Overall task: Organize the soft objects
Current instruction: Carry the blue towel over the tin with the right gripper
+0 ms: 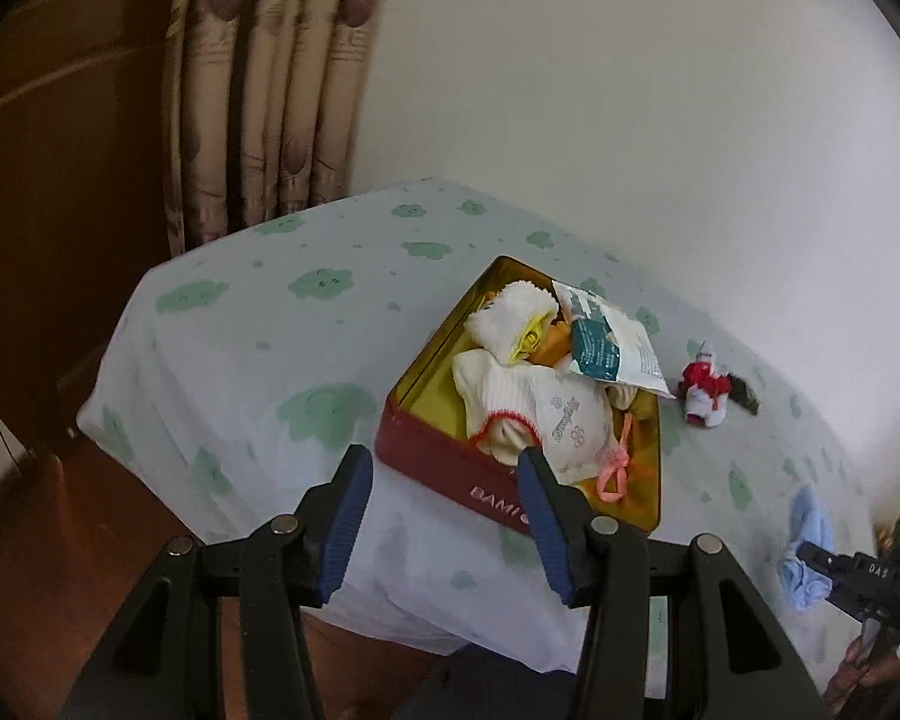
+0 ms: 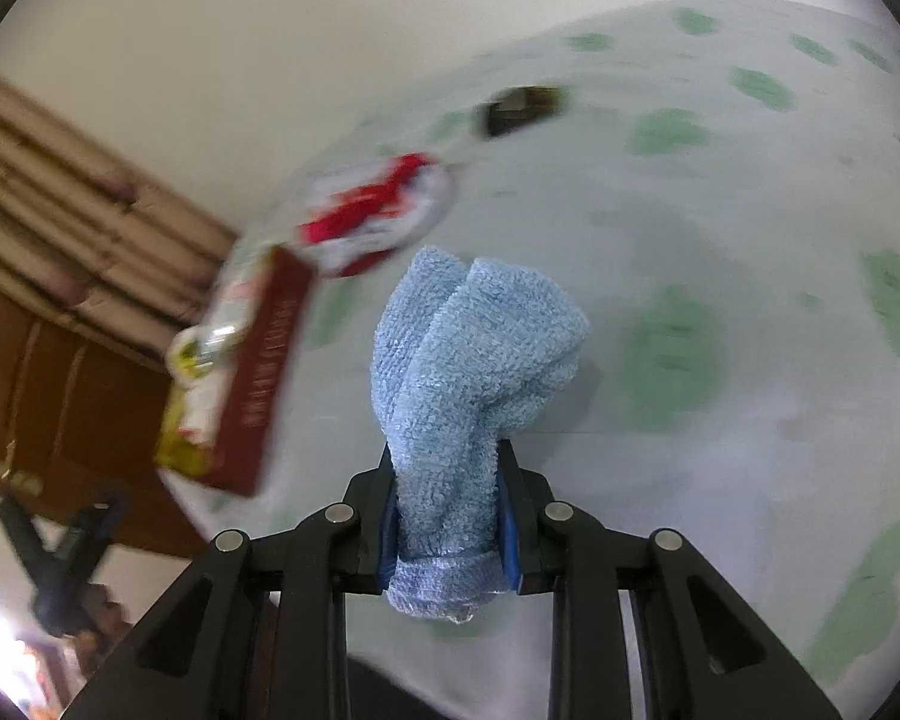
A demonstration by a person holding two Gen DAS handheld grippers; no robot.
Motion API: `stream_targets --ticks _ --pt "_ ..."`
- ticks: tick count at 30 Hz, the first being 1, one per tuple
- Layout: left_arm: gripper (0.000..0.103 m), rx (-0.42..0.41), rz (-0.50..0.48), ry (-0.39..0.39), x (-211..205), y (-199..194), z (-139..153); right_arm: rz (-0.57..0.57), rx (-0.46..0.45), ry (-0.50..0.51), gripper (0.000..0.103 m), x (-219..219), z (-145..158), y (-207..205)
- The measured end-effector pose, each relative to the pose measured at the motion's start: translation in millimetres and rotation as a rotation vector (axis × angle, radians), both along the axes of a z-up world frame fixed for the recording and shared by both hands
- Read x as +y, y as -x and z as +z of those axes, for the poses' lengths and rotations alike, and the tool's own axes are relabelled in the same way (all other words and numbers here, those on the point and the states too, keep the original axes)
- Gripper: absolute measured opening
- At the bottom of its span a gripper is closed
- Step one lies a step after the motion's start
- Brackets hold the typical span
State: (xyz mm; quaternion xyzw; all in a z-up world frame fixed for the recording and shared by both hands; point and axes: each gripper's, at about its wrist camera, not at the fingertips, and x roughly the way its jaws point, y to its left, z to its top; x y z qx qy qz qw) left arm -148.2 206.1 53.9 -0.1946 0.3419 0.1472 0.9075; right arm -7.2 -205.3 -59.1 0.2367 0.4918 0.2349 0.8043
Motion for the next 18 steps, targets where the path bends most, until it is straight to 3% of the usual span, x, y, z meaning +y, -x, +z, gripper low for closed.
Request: stream_targets --ticks 5,9,18 --pt "0.052 0.035 -0.017 -0.068 -5.5 -2.8 -7.9 0.183 -0.078 -0.035 0.024 77.4 41.3 -5.3" --pt "0.052 0.047 -0.055 -0.064 -7.9 -7.1 -11.3 0.304 -0.128 -0.039 0.024 138.4 61.6 -10.6" --pt "0.052 0.09 -0.057 -0.063 -5.0 -12.0 -18.4 0.482 -0.217 0.092 0.024 243.5 63.5 -24.6"
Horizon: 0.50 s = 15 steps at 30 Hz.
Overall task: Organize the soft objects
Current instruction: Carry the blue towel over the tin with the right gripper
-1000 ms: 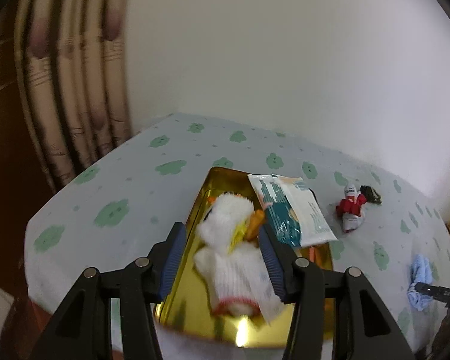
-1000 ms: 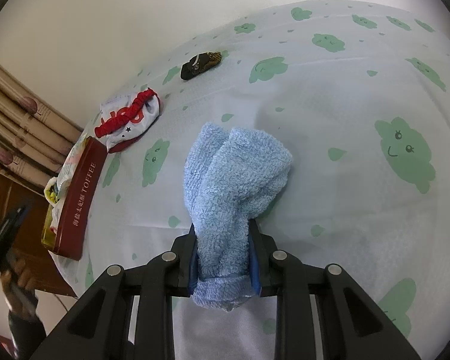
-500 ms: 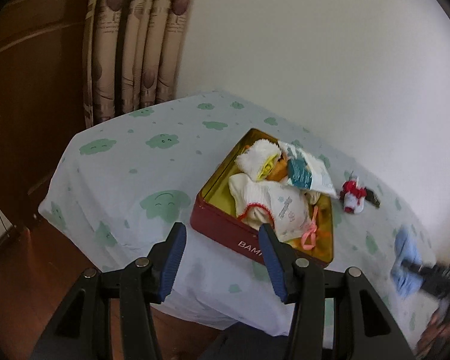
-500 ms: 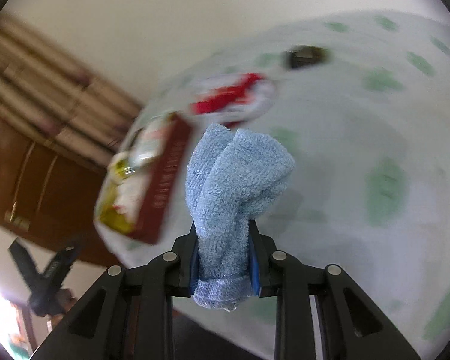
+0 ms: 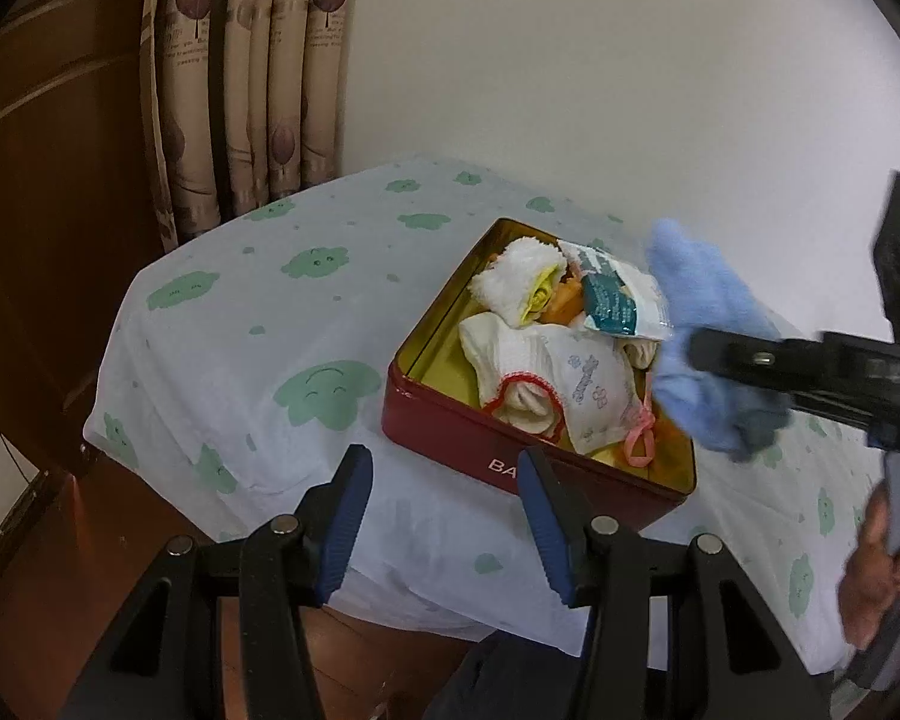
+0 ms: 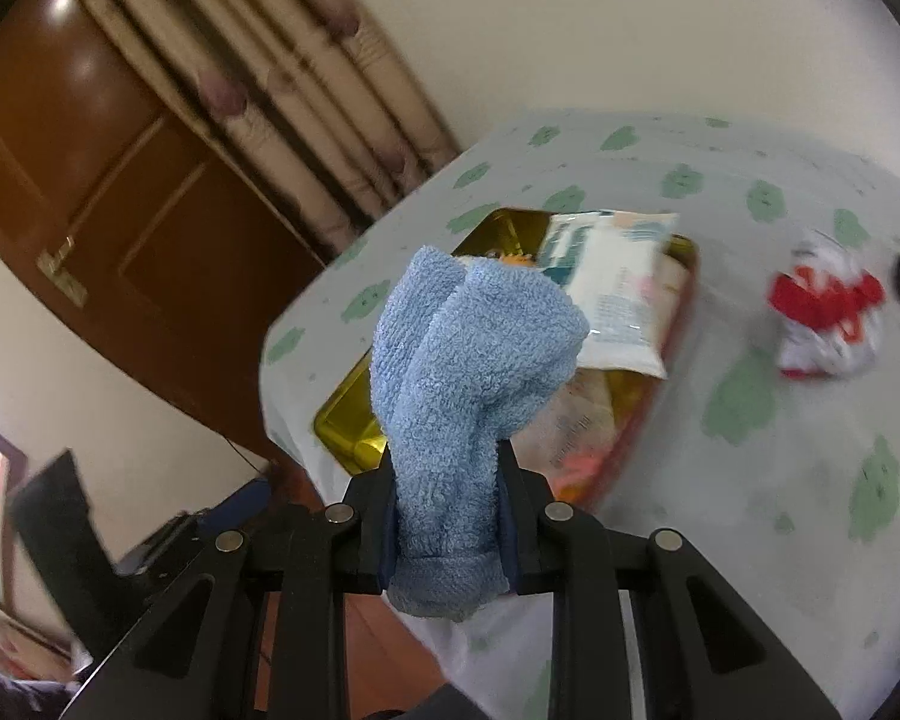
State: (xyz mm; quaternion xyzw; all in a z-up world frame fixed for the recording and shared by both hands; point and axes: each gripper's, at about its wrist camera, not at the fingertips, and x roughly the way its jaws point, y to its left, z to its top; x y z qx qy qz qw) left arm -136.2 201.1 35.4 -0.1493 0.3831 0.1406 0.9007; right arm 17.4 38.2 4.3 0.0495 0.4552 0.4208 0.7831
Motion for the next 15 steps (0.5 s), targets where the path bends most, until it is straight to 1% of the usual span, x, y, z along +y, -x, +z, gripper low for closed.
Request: stream_targets --ticks 4,9,15 --pt "0.052 0.028 0.004 -0.002 1.5 -3.0 -4.6 0.028 -0.031 0.075 0.024 23.7 -14.4 -5.5" --pt "0.052 0.051 -0.001 -0.017 0.6 -5.8 -8.5 0.032 -0.027 0.124 0.024 29.8 -34.1 -6.8" --pt "0.052 0.065 -0.012 -0.017 -1.7 -7.1 -10.5 0.032 -0.065 0.189 0.024 32.8 -46.4 -1.0"
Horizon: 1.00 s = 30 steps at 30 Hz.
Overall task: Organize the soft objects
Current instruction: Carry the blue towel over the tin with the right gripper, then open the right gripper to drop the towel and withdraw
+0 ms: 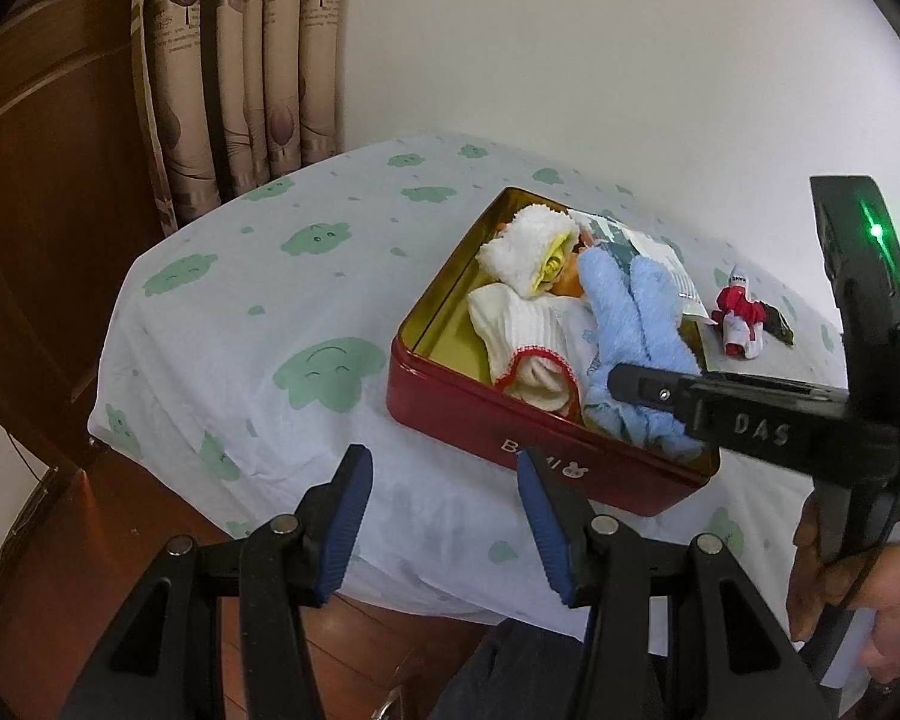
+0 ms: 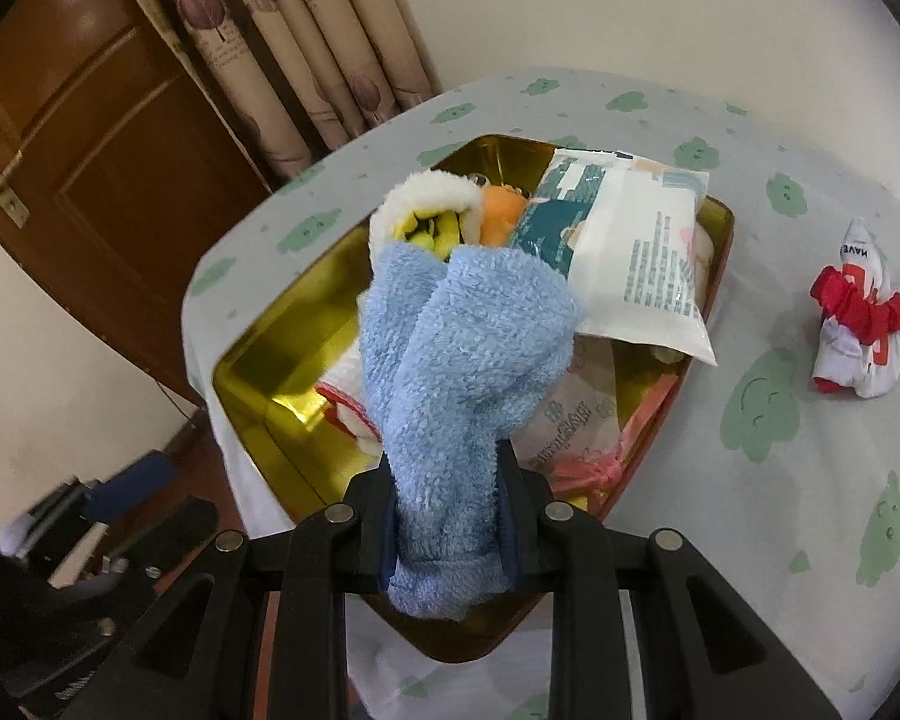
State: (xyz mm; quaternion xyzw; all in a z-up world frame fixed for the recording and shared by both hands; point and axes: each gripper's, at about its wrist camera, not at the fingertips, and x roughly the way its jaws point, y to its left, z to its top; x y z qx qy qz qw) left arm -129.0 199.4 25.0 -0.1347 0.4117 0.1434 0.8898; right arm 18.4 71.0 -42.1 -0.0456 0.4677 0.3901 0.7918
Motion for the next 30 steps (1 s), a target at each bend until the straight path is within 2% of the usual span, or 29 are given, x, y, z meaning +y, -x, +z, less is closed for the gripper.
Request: stream_targets --ticks 6,10,14,16,18,23,26,28,30 --pt "0.052 0.016 -0.016 -0.008 -3.4 -1.6 -1.8 0.025 -0.079 0.067 0.024 7.3 -1.9 9.6" --pt "0.052 0.012 -0.016 -0.012 -3.4 -1.1 -1.6 0.058 -0.169 0.138 0.028 16.7 -4.7 20.8" --pt "0.052 0.017 -0.019 -0.004 -2.5 -2.1 -2.9 0.054 -0.143 0.074 0.038 12.4 -3.1 17.6" --pt "0.052 0.02 -0.021 -0.002 -2.5 -2.9 -3.3 0.056 -0.152 0.058 0.047 11.0 -1.7 19.6" --pt "0.052 0.023 -0.022 0.0 -2.4 -3.3 -3.7 0.045 -0.158 0.023 0.061 6.6 1.3 20.6" --pt "0.052 0.019 -0.02 -0.005 -2.2 -3.0 -3.3 0.006 -0.147 -0.077 0.062 -11.5 10.7 19.5" --pt "0.052 0.019 -0.019 -0.007 -2.5 -3.3 -3.3 -0.045 -0.178 -0.163 0.062 -38.2 21.9 26.3" --pt "0.052 0.016 -0.02 -0.006 -2.8 -3.0 -3.0 -0.103 -0.206 -0.174 0.066 -60.2 23.0 30.7" --pt "0.052 0.015 -0.022 -0.011 -3.7 -2.8 -2.9 -0.185 -0.219 -0.135 0.072 -90.8 14.1 29.9"
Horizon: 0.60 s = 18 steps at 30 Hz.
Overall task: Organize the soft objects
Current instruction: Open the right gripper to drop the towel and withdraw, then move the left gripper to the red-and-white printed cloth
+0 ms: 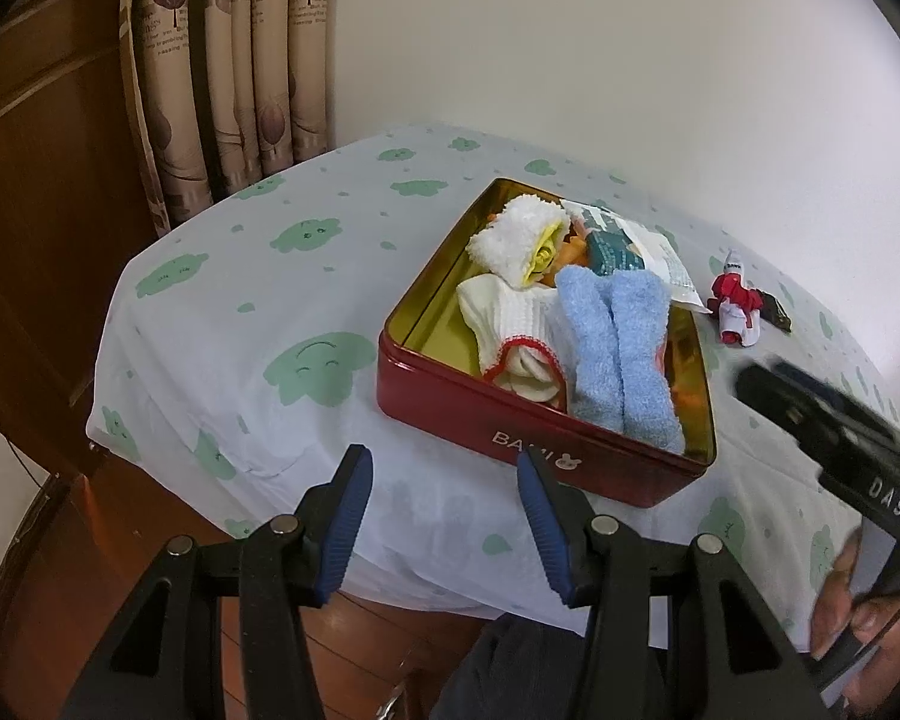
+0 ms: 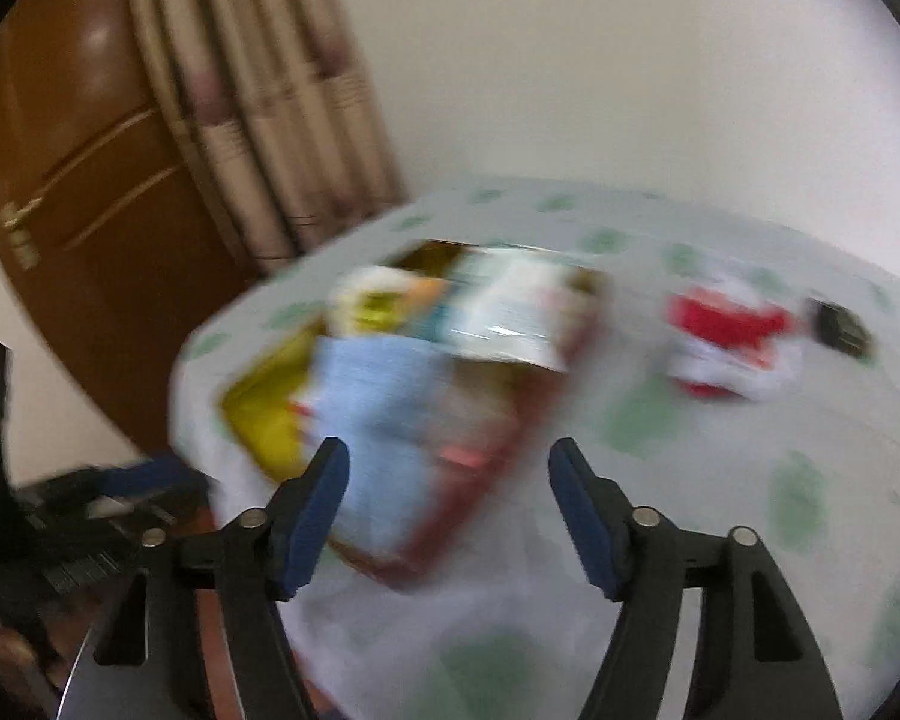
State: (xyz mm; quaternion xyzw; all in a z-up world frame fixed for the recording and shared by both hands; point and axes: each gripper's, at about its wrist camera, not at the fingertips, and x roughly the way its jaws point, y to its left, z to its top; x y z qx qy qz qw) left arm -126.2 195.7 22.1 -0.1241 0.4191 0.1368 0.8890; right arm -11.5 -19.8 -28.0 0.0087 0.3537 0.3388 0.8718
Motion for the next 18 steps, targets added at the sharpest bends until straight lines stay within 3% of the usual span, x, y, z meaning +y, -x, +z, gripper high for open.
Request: stream_targets --ticks 5,11,12,13,14,18 --pt "0.052 -0.004 -0.019 -0.031 -7.8 0.9 2.4 -0.242 0.124 0.104 0.072 -101.8 -41.7 -30.1" --pt "0.052 -0.036 -0.081 -0.11 -29.6 2.1 9.1 -0.509 0.149 0.296 0.072 -207.5 -64.0 -55.9" --pt "0.052 -0.045 -0.104 -0.125 -36.3 2.3 10.5 -0.545 0.147 0.339 0.074 -221.4 -67.6 -58.8" --pt "0.052 -0.051 -0.125 -0.139 -42.7 2.3 11.5 -0.568 0.142 0.358 0.085 -230.2 -69.6 -60.8" --pt "0.052 -0.057 -0.15 -0.155 -50.3 2.4 12.9 -0.584 0.138 0.345 0.09 -241.0 -70.9 -61.0" --pt "0.052 -0.087 -0.28 -0.18 -87.2 -1.6 23.7 -0.637 0.185 0.238 0.094 -265.5 -75.1 -61.5"
